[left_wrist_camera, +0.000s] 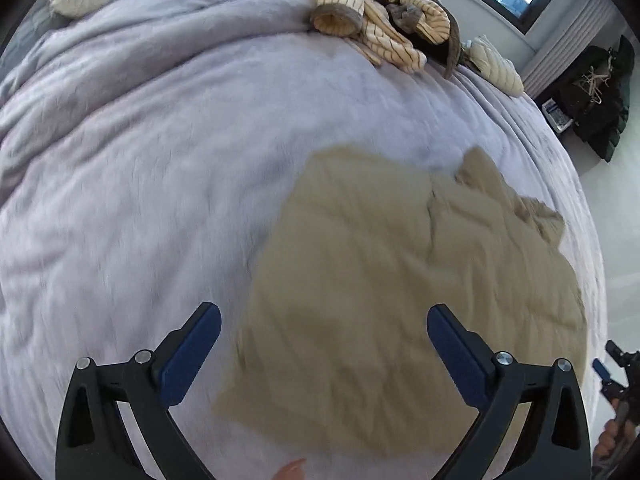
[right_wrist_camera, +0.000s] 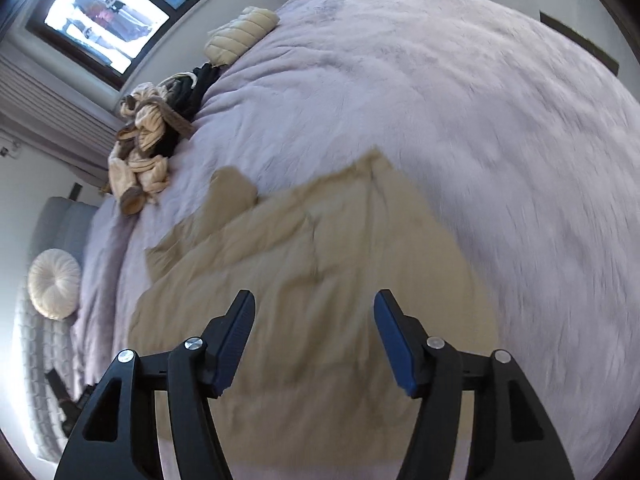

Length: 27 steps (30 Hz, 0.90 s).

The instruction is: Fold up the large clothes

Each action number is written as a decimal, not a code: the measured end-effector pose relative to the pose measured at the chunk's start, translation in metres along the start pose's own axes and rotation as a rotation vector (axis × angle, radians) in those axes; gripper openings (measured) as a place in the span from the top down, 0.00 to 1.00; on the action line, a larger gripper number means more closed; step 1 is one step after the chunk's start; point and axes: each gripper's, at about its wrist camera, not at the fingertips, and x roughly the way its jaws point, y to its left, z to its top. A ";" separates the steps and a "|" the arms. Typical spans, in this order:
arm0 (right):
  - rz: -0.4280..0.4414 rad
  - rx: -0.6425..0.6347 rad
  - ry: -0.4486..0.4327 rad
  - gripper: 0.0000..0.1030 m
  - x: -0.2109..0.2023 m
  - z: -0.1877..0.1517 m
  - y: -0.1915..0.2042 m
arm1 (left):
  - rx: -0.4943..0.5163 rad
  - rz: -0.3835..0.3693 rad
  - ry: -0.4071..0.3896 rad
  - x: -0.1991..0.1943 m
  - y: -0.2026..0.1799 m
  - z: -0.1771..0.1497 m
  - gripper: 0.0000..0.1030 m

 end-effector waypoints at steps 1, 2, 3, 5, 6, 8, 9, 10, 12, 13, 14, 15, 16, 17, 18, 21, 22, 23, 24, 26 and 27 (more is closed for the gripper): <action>0.013 0.013 0.009 0.35 -0.003 -0.007 -0.004 | -0.004 -0.007 0.014 -0.001 0.001 -0.008 0.00; 0.025 0.028 0.021 0.27 -0.006 -0.015 -0.007 | -0.003 -0.014 0.029 -0.003 0.002 -0.017 0.00; 0.033 0.039 0.027 0.23 -0.008 -0.022 -0.010 | 0.000 -0.016 0.042 -0.004 0.002 -0.025 0.00; 0.045 0.058 0.040 0.22 -0.012 -0.037 -0.015 | -0.005 -0.027 0.069 -0.006 0.005 -0.039 0.00; 0.052 0.069 0.062 0.22 -0.013 -0.047 -0.020 | -0.014 -0.033 0.079 -0.006 0.006 -0.045 0.00; 0.065 0.089 0.094 0.20 -0.011 -0.059 -0.026 | -0.048 -0.038 0.091 -0.006 0.011 -0.057 0.00; 0.071 0.107 0.115 0.18 -0.010 -0.069 -0.030 | -0.068 -0.033 0.092 -0.006 0.014 -0.062 0.00; 0.077 0.118 0.126 0.15 -0.009 -0.075 -0.033 | -0.096 -0.026 0.098 -0.005 0.017 -0.068 0.00; 0.082 0.134 0.137 0.14 -0.008 -0.087 -0.038 | -0.132 -0.035 0.117 0.001 0.022 -0.076 0.00; 0.082 0.138 0.138 0.14 -0.007 -0.091 -0.039 | -0.136 -0.038 0.127 0.005 0.023 -0.080 0.00; 0.082 0.144 0.137 0.13 -0.006 -0.094 -0.041 | -0.141 -0.041 0.136 0.008 0.025 -0.082 0.00; 0.083 0.152 0.134 0.13 -0.005 -0.098 -0.044 | -0.153 -0.057 0.144 0.011 0.027 -0.086 0.00; 0.091 0.168 0.135 0.12 -0.002 -0.101 -0.047 | -0.174 -0.108 0.156 0.014 0.031 -0.088 0.00; 0.097 0.181 0.135 0.12 -0.001 -0.103 -0.049 | -0.208 -0.160 0.167 0.017 0.035 -0.091 0.00; 0.107 0.202 0.136 0.12 0.001 -0.105 -0.053 | -0.236 -0.190 0.167 0.018 0.039 -0.093 0.00; 0.134 0.241 0.128 0.12 0.005 -0.107 -0.060 | -0.297 -0.271 0.157 0.020 0.050 -0.096 0.00; 0.151 0.251 0.129 0.12 0.006 -0.108 -0.062 | -0.304 -0.299 0.155 0.021 0.052 -0.096 0.00; 0.170 0.265 0.131 0.12 0.008 -0.108 -0.064 | -0.305 -0.315 0.156 0.023 0.053 -0.096 0.00; 0.192 0.278 0.135 0.12 0.010 -0.108 -0.066 | -0.303 -0.329 0.157 0.025 0.053 -0.096 0.00; 0.273 0.321 0.162 0.12 0.019 -0.106 -0.070 | -0.303 -0.360 0.164 0.032 0.054 -0.095 0.00; 0.302 0.342 0.171 0.12 0.024 -0.106 -0.072 | -0.309 -0.374 0.169 0.036 0.055 -0.092 0.00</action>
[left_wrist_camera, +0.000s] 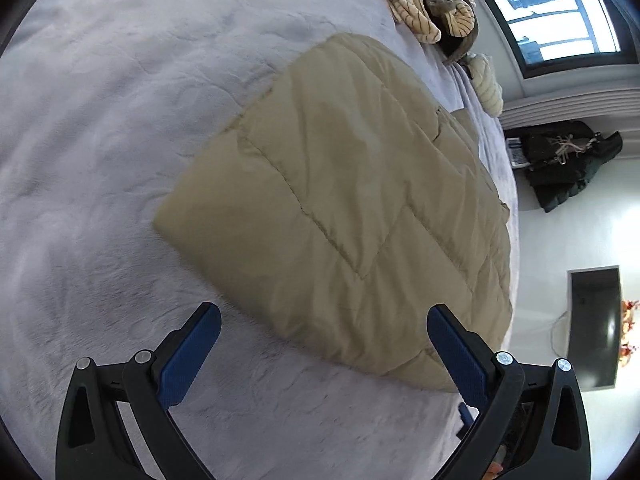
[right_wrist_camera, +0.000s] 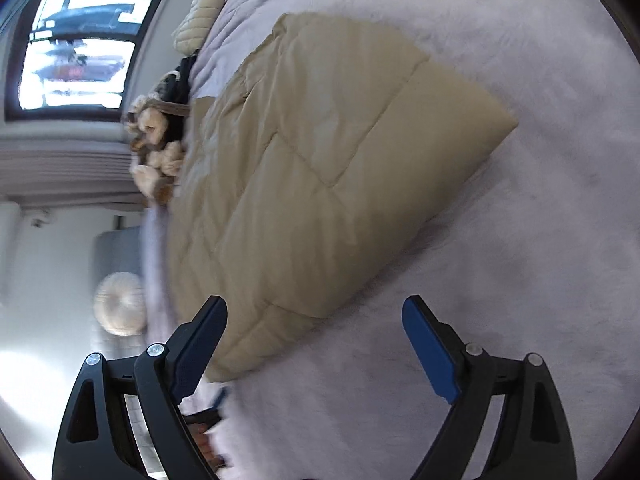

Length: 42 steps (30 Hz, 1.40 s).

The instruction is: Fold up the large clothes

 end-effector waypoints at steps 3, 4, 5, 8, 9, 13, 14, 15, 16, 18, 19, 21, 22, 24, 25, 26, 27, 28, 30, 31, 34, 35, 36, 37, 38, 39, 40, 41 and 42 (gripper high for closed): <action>0.041 0.024 0.008 0.12 0.010 0.005 -0.007 | -0.044 -0.049 0.015 0.014 0.006 0.002 0.00; 0.043 0.028 0.009 0.12 0.013 0.006 -0.009 | -0.059 -0.062 0.013 0.018 0.008 0.003 0.00; 0.046 0.034 0.011 0.11 0.017 0.009 -0.010 | -0.074 -0.073 0.009 0.021 0.010 0.004 0.00; 0.077 0.072 0.004 0.11 0.027 0.016 -0.016 | -0.097 -0.093 -0.002 0.030 0.012 0.011 0.00; 0.097 0.087 0.002 0.11 0.030 0.019 -0.019 | -0.096 -0.098 -0.008 0.033 0.011 0.014 0.00; 0.158 0.127 -0.002 0.11 0.047 0.033 -0.023 | -0.096 -0.089 -0.029 0.046 0.005 0.028 0.00; 0.170 0.132 -0.003 0.11 0.051 0.035 -0.023 | -0.100 -0.085 -0.035 0.050 0.005 0.031 0.00; 0.188 0.139 -0.004 0.11 0.057 0.038 -0.024 | -0.105 -0.081 -0.042 0.053 0.003 0.034 0.00; 0.202 0.144 -0.007 0.11 0.062 0.040 -0.025 | -0.109 -0.078 -0.051 0.057 0.002 0.037 0.00; 0.212 0.142 -0.012 0.11 0.069 0.043 -0.025 | -0.109 -0.068 -0.064 0.061 0.001 0.042 0.00; 0.215 0.140 -0.014 0.11 0.073 0.045 -0.024 | -0.109 -0.057 -0.070 0.064 0.001 0.044 0.00; 0.219 0.139 -0.018 0.11 0.077 0.046 -0.024 | -0.112 -0.036 -0.080 0.068 -0.002 0.047 0.00; 0.217 0.140 -0.019 0.11 0.077 0.046 -0.024 | -0.113 -0.023 -0.086 0.068 -0.004 0.048 0.00; 0.215 0.144 -0.020 0.11 0.077 0.045 -0.022 | -0.102 0.001 -0.101 0.069 -0.011 0.051 0.24; 0.211 0.148 -0.020 0.12 0.074 0.044 -0.023 | -0.088 -0.005 -0.101 0.068 -0.014 0.051 0.34; 0.205 0.150 -0.020 0.17 0.070 0.040 -0.026 | -0.080 -0.018 -0.098 0.066 -0.016 0.052 0.48; 0.188 0.154 -0.019 0.21 0.069 0.039 -0.026 | -0.070 -0.033 -0.096 0.064 -0.018 0.052 0.61; 0.179 0.158 -0.014 0.33 0.070 0.038 -0.026 | -0.055 -0.038 -0.096 0.060 -0.021 0.053 0.66; 0.193 0.171 -0.002 0.52 0.069 0.037 -0.026 | -0.017 -0.042 -0.104 0.052 -0.028 0.053 0.78; 0.205 0.172 -0.004 0.64 0.067 0.036 -0.026 | -0.006 -0.051 -0.106 0.047 -0.033 0.053 0.79; 0.231 0.147 -0.013 0.75 0.059 0.031 -0.019 | 0.038 -0.090 -0.119 0.030 -0.046 0.052 0.84; 0.243 0.132 -0.016 0.77 0.055 0.029 -0.015 | 0.056 -0.103 -0.122 0.023 -0.051 0.051 0.84; 0.251 0.121 -0.019 0.77 0.052 0.027 -0.012 | 0.070 -0.113 -0.124 0.017 -0.055 0.050 0.84; 0.258 0.108 -0.021 0.77 0.047 0.024 -0.009 | 0.084 -0.123 -0.125 0.010 -0.059 0.049 0.84; 0.261 0.099 -0.023 0.78 0.042 0.021 -0.006 | 0.096 -0.133 -0.126 0.003 -0.060 0.045 0.84; 0.266 0.092 -0.024 0.78 0.038 0.017 -0.005 | 0.106 -0.141 -0.125 -0.004 -0.062 0.043 0.84; 0.269 0.088 -0.024 0.78 0.033 0.013 -0.004 | 0.114 -0.149 -0.123 -0.010 -0.064 0.041 0.84; 0.270 0.083 -0.022 0.78 0.029 0.010 -0.005 | 0.119 -0.156 -0.121 -0.015 -0.066 0.039 0.84; 0.271 0.079 -0.020 0.78 0.025 0.006 -0.005 | 0.123 -0.164 -0.116 -0.021 -0.066 0.035 0.84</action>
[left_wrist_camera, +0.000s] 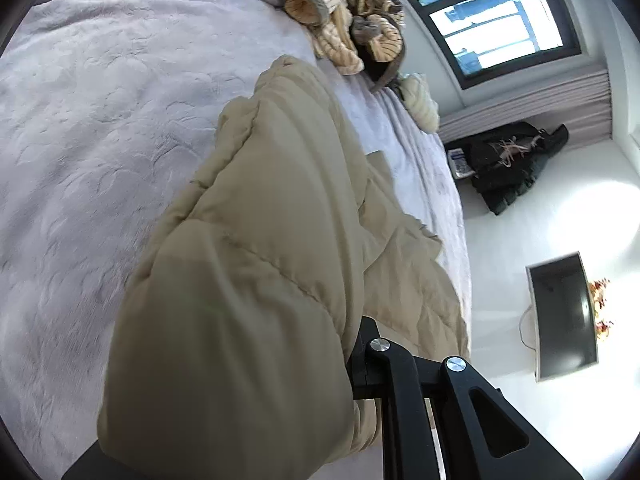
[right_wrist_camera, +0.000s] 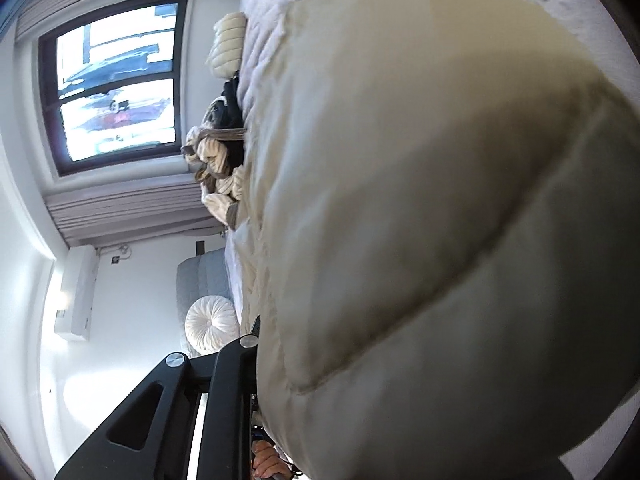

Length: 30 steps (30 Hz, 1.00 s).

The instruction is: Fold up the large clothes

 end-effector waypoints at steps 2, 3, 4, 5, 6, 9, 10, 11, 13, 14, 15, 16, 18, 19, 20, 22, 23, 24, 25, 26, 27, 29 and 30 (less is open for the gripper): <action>0.001 0.004 0.001 0.78 -0.009 -0.011 -0.001 | 0.004 -0.015 0.012 -0.014 0.001 -0.011 0.84; 0.002 0.008 -0.001 0.78 -0.017 -0.020 -0.002 | 0.006 -0.015 0.020 -0.021 0.001 -0.017 0.84; 0.001 0.011 0.000 0.78 -0.022 -0.027 -0.004 | 0.008 -0.014 0.026 -0.028 0.002 -0.024 0.84; 0.000 0.014 0.002 0.78 -0.026 -0.034 -0.005 | 0.008 -0.013 0.035 -0.035 0.003 -0.031 0.84; -0.004 0.019 0.007 0.78 -0.032 -0.044 -0.008 | 0.006 -0.010 0.046 -0.043 0.006 -0.040 0.84; -0.016 0.035 0.023 0.78 -0.053 -0.076 -0.021 | -0.006 -0.001 0.084 -0.066 0.019 -0.068 0.84; -0.018 0.043 0.026 0.78 -0.069 -0.073 -0.027 | -0.002 0.009 0.099 -0.075 0.024 -0.079 0.84; -0.019 0.050 0.029 0.78 -0.076 -0.082 -0.032 | 0.007 0.025 0.114 -0.080 0.027 -0.087 0.84; -0.024 0.068 0.032 0.78 -0.090 -0.102 -0.043 | 0.035 0.068 0.151 -0.089 0.033 -0.106 0.84; -0.029 0.077 0.034 0.78 -0.097 -0.109 -0.050 | 0.042 0.087 0.169 -0.092 0.037 -0.114 0.84; -0.039 0.082 0.037 0.78 -0.104 -0.114 -0.057 | 0.043 0.103 0.186 -0.095 0.042 -0.123 0.84; -0.054 0.084 0.042 0.78 -0.108 -0.120 -0.064 | 0.044 0.118 0.201 -0.095 0.047 -0.130 0.84; -0.076 0.113 0.047 0.77 -0.108 -0.125 -0.078 | 0.047 0.161 0.226 -0.092 0.056 -0.140 0.83; -0.087 0.128 0.049 0.75 -0.109 -0.124 -0.085 | 0.040 0.187 0.233 -0.090 0.061 -0.144 0.82; -0.099 0.136 0.053 0.73 -0.116 -0.119 -0.092 | 0.032 0.214 0.234 -0.089 0.065 -0.148 0.75; -0.133 0.138 0.060 0.66 -0.116 -0.118 -0.092 | 0.024 0.317 0.229 -0.089 0.067 -0.152 0.51; -0.148 0.140 0.064 0.63 -0.117 -0.117 -0.091 | 0.026 0.361 0.228 -0.091 0.067 -0.153 0.41; -0.161 0.139 0.070 0.61 -0.120 -0.117 -0.089 | 0.031 0.378 0.233 -0.094 0.067 -0.153 0.41; -0.185 0.128 0.080 0.58 -0.124 -0.117 -0.085 | 0.038 0.386 0.242 -0.098 0.068 -0.155 0.41; -0.211 0.115 0.089 0.57 -0.129 -0.120 -0.082 | 0.048 0.399 0.248 -0.101 0.065 -0.155 0.41; -0.236 0.104 0.102 0.52 -0.131 -0.120 -0.078 | 0.064 0.410 0.252 -0.106 0.061 -0.154 0.41; -0.265 0.090 0.121 0.49 -0.136 -0.123 -0.074 | 0.085 0.432 0.245 -0.112 0.053 -0.150 0.41; -0.284 0.080 0.133 0.47 -0.140 -0.124 -0.070 | 0.094 0.440 0.239 -0.118 0.049 -0.149 0.41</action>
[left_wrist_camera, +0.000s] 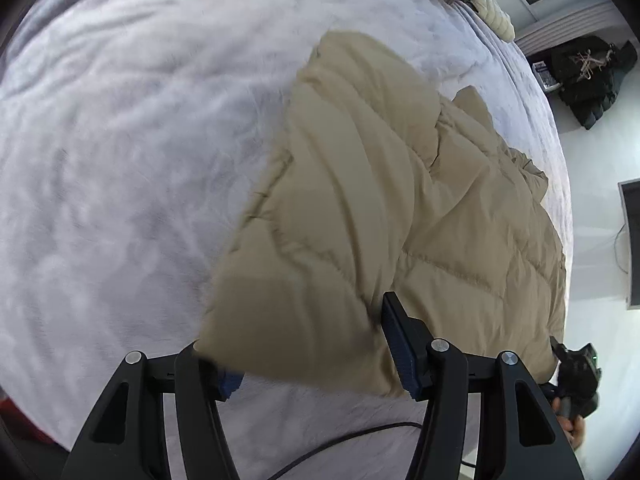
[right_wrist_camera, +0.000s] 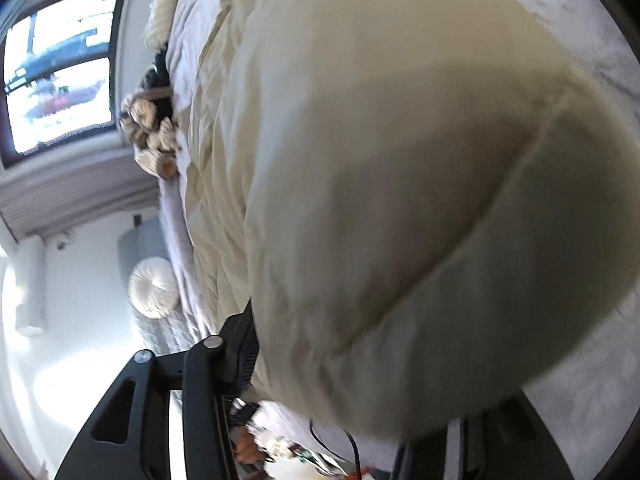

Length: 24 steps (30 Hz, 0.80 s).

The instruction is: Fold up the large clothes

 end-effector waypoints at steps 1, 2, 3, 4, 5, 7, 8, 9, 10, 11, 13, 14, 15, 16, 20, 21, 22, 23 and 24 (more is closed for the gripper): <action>-0.018 -0.011 0.010 0.45 -0.004 -0.003 0.002 | 0.002 0.004 -0.005 -0.006 -0.001 -0.001 0.41; -0.037 -0.023 0.020 0.45 -0.008 -0.005 0.004 | 0.004 0.010 -0.011 -0.011 -0.002 -0.001 0.41; -0.050 -0.030 0.028 0.45 -0.010 -0.007 0.006 | 0.010 0.020 -0.019 -0.016 -0.003 -0.001 0.41; -0.068 -0.038 0.039 0.43 -0.014 -0.009 0.007 | 0.015 0.028 -0.025 -0.022 -0.007 0.003 0.41; -0.084 -0.045 0.048 0.43 -0.018 -0.013 0.006 | 0.021 0.039 -0.030 -0.029 -0.004 0.002 0.41; -0.103 -0.058 0.068 0.43 -0.026 -0.027 0.001 | 0.032 0.060 -0.046 -0.038 -0.001 0.007 0.41; -0.110 -0.063 0.075 0.43 -0.029 -0.029 0.003 | 0.034 0.066 -0.054 -0.042 -0.001 0.008 0.41; -0.114 -0.066 0.080 0.43 -0.028 -0.028 0.011 | 0.034 0.069 -0.059 -0.046 -0.001 0.010 0.41; -0.115 -0.072 0.087 0.43 -0.027 -0.029 0.012 | 0.034 0.068 -0.066 -0.052 0.003 0.010 0.41; -0.114 -0.081 0.092 0.43 -0.030 -0.031 0.018 | 0.036 0.066 -0.073 -0.056 0.004 0.011 0.41; -0.084 -0.112 0.102 0.43 -0.026 -0.032 0.039 | 0.059 0.073 -0.090 -0.059 0.000 0.017 0.41; -0.059 -0.142 0.107 0.43 -0.029 -0.035 0.047 | 0.075 0.080 -0.101 -0.062 -0.003 0.019 0.41; -0.045 -0.168 0.112 0.43 -0.021 -0.032 0.065 | 0.092 0.088 -0.107 -0.063 -0.004 0.021 0.41; -0.041 -0.193 0.119 0.43 -0.021 -0.036 0.073 | 0.100 0.090 -0.108 -0.062 -0.008 0.022 0.41; -0.096 -0.295 0.134 0.43 -0.006 -0.048 0.108 | 0.097 0.078 -0.074 -0.048 -0.018 0.036 0.33; -0.108 -0.316 0.136 0.43 -0.003 -0.051 0.113 | 0.097 0.079 -0.071 -0.046 -0.019 0.038 0.26; -0.121 -0.330 0.136 0.42 0.003 -0.052 0.119 | 0.105 0.081 -0.074 -0.044 -0.023 0.039 0.23; -0.136 -0.343 0.136 0.42 0.008 -0.053 0.126 | 0.114 0.081 -0.080 -0.044 -0.025 0.040 0.23; -0.161 -0.364 0.137 0.42 0.015 -0.055 0.134 | 0.119 0.084 -0.083 -0.043 -0.026 0.041 0.23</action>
